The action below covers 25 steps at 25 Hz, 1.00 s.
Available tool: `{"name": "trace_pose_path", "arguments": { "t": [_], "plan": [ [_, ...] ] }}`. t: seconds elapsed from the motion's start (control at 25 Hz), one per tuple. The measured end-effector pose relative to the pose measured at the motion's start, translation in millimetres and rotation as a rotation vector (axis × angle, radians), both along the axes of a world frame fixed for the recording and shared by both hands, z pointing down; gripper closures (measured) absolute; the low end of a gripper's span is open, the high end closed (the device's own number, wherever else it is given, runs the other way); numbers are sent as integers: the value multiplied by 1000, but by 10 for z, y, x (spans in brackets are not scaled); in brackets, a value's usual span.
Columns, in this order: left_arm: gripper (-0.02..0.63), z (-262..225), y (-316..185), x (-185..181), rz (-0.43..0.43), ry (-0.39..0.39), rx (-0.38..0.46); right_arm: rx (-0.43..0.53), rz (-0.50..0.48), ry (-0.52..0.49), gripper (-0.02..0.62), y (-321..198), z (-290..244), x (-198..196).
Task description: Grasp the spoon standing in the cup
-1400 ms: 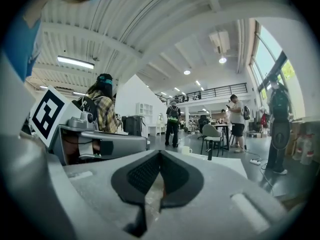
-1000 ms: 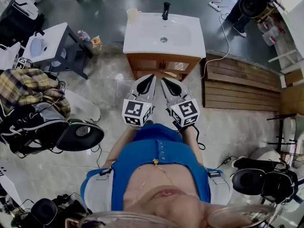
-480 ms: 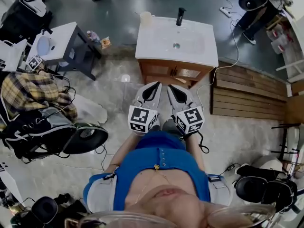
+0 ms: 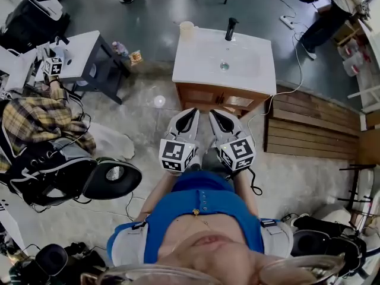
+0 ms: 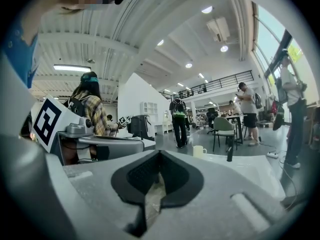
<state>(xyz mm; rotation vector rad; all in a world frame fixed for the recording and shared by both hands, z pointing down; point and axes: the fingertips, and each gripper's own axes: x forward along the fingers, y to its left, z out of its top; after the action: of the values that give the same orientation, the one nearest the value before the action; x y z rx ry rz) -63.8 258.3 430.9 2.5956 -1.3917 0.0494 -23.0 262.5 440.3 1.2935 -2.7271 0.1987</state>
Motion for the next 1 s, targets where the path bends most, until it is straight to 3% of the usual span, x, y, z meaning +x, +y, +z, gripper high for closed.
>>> {"name": "trace_pose_path", "arguments": {
  "t": [0.36, 1.0],
  "plan": [
    [606, -40, -581, 279, -18, -1, -15, 5, -80, 30, 592, -593, -29, 136],
    [606, -117, -1366, 987, -78, -22, -5, 22, -145, 43, 592, -1320, -95, 796]
  ]
}}
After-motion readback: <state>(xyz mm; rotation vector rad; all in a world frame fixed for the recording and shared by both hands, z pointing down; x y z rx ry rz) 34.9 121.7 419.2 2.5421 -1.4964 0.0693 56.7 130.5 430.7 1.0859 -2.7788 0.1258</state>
